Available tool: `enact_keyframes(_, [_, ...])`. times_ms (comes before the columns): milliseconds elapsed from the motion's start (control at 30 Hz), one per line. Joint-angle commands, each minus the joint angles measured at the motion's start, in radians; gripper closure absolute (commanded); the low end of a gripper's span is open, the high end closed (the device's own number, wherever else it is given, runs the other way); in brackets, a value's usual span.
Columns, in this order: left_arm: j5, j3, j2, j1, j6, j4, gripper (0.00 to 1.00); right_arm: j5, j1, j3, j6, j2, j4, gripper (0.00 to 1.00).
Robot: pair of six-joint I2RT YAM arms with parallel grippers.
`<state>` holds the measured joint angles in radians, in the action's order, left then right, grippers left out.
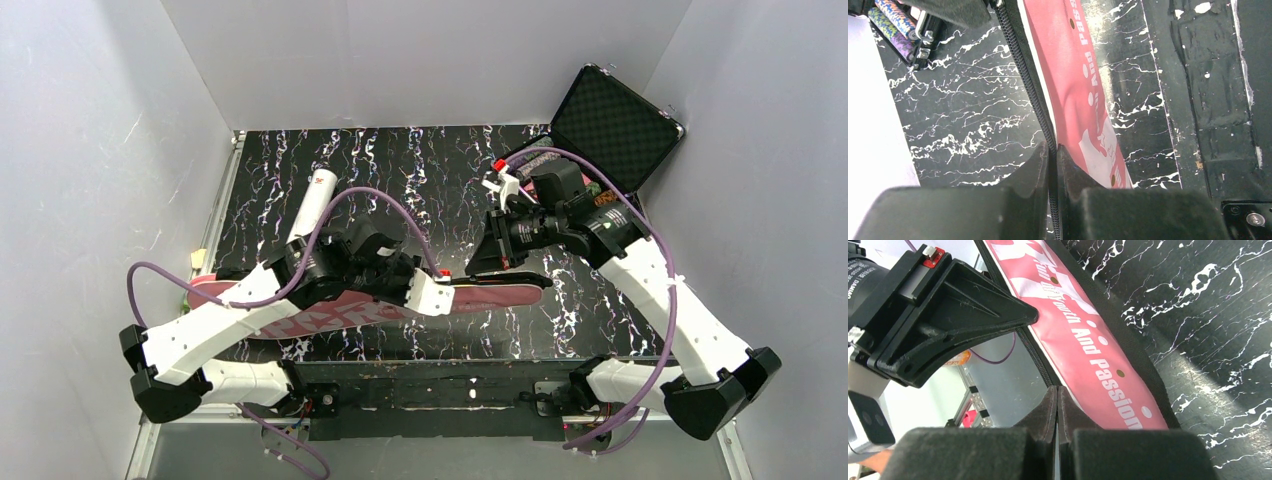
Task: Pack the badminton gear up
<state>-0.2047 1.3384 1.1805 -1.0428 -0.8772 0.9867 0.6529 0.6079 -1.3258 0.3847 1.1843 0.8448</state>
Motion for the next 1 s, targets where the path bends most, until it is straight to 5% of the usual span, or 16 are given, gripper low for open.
enact_keyframes(0, [0.035, -0.024, -0.054, 0.004, -0.029, 0.043, 1.00, -0.023, -0.011, -0.026, -0.039, -0.044, -0.021, 0.99])
enact_keyframes(967, [0.149, -0.057, -0.212, 0.004, -0.130, 0.199, 1.00, -0.135, -0.105, -0.054, -0.125, -0.118, 0.168, 0.99])
